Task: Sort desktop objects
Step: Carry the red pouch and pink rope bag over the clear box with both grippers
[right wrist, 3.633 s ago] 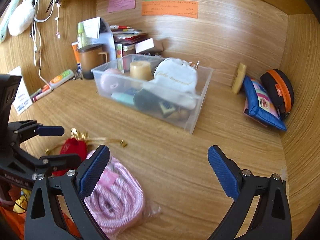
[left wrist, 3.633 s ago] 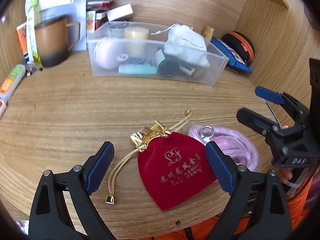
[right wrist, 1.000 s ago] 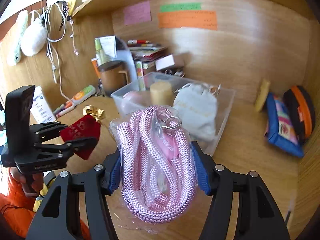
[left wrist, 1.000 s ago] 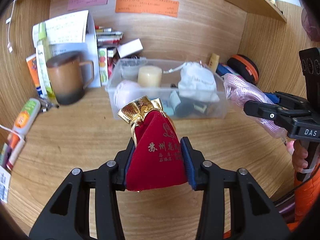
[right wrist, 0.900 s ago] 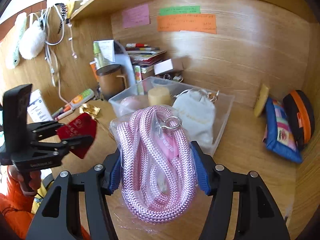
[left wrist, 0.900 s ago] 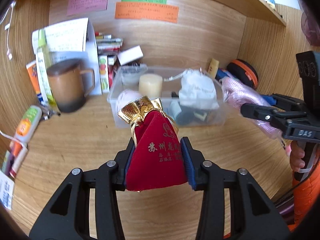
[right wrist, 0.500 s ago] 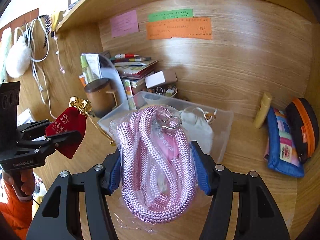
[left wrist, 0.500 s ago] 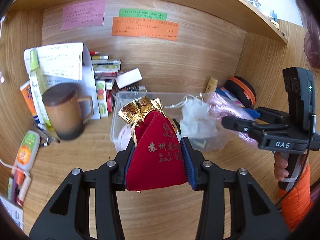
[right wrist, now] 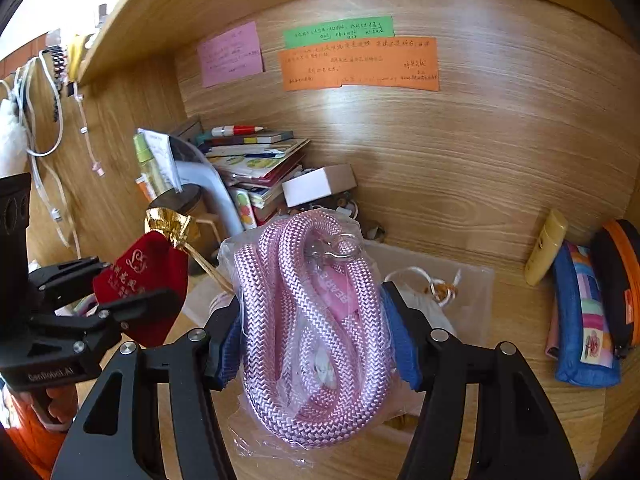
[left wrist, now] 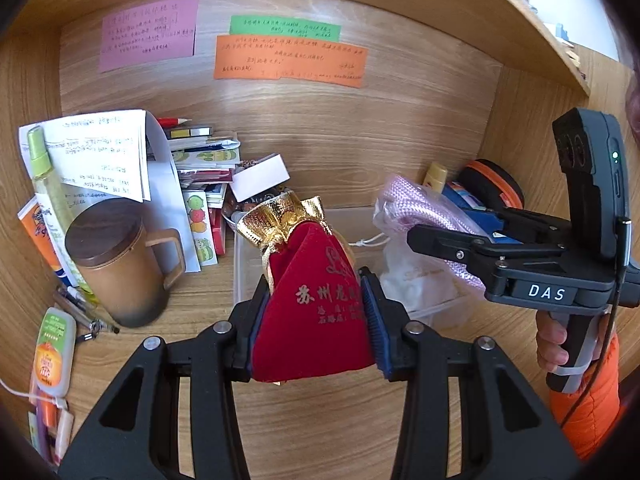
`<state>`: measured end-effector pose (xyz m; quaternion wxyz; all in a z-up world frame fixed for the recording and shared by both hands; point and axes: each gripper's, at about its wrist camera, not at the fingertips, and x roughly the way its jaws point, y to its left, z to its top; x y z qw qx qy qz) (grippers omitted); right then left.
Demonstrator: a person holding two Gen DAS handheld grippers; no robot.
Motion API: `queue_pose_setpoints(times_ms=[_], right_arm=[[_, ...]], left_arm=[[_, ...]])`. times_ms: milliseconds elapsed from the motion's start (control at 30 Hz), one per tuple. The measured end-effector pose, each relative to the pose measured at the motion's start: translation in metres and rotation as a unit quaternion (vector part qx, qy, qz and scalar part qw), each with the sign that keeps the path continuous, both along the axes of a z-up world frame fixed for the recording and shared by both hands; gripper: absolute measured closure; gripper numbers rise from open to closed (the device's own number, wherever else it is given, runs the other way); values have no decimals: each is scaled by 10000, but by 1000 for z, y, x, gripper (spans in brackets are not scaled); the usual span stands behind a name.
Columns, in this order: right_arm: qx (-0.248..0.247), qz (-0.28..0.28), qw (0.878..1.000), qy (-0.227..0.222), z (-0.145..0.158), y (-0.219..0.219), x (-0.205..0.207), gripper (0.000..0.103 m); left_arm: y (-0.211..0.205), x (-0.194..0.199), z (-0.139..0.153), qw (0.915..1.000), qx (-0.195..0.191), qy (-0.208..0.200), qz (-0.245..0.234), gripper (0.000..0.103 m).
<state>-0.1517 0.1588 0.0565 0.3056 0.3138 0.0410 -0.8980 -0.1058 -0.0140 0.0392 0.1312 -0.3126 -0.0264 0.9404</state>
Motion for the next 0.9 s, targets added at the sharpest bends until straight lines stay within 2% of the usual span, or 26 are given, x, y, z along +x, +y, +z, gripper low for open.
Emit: queue_pose_setpoints(times_ms=[533,900], right_arm=[[228,-405,9981,-395,-30,-28,-50,45],[456,-350,9978,-316,-46,-36,-53,42]], left_arm=[[-5,-51,-34,9981,121,-584,-177,60],[1,-75,-53,9961,42,-839,-288,60]])
